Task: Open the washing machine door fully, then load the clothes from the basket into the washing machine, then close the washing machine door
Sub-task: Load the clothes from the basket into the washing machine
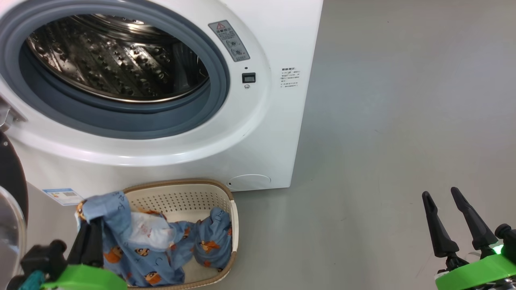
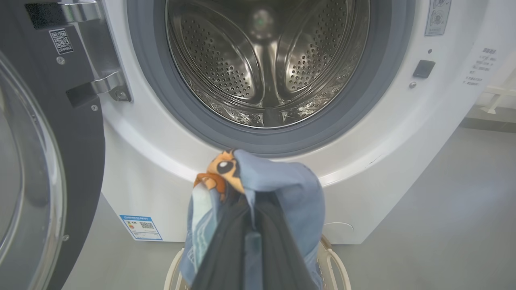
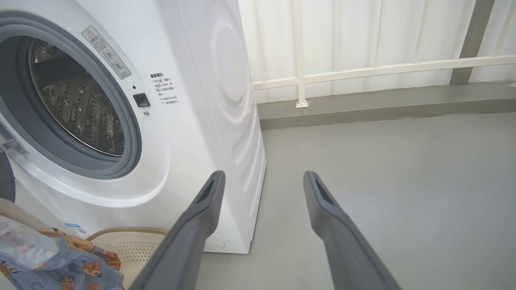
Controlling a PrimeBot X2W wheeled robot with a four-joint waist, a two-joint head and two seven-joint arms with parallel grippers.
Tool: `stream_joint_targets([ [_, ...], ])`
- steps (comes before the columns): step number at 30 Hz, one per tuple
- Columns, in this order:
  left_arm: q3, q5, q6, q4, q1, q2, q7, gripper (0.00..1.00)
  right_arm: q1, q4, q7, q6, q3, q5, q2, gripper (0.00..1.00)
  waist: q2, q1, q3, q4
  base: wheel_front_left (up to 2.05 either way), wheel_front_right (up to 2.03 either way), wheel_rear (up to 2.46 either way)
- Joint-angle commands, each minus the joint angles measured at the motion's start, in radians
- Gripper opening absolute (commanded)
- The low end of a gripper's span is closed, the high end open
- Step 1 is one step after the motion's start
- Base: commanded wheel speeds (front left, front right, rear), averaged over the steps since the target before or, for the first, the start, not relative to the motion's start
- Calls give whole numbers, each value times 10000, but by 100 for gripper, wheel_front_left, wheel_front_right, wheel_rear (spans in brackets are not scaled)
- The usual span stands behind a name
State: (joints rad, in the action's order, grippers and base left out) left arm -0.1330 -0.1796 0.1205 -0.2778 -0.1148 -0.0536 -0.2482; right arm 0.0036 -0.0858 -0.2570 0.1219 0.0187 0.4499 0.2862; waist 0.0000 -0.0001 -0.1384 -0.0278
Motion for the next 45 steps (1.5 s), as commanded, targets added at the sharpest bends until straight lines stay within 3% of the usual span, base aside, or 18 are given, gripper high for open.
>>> stream_joint_targets([
  [1,-344,152,33,425,23,-177,-135,0,81,256,-48,88,134,-48,159,100,0,1,3,1,0,0,0],
  [13,-187,-87,42,1310,334,16,-135,0,154,359,-48,88,-130,-79,65,100,0,1,-235,107,0,0,0],
  [25,-66,366,75,1535,-2916,-174,-135,0,-281,452,-48,88,-62,-45,16,100,0,1,-1119,103,0,0,0],
  [32,-200,824,78,-174,-5477,-741,-135,0,-883,510,-48,88,124,12,75,100,0,1,-1954,-355,0,0,0],
  [40,-62,869,90,-3179,-7384,-1288,-135,0,-1370,593,-48,88,267,45,74,100,0,1,-2791,-919,0,0,0],
  [45,37,922,93,-4316,-8104,-1523,-135,0,-1571,637,-48,88,369,57,65,100,0,1,-3163,-1149,0,0,0],
])
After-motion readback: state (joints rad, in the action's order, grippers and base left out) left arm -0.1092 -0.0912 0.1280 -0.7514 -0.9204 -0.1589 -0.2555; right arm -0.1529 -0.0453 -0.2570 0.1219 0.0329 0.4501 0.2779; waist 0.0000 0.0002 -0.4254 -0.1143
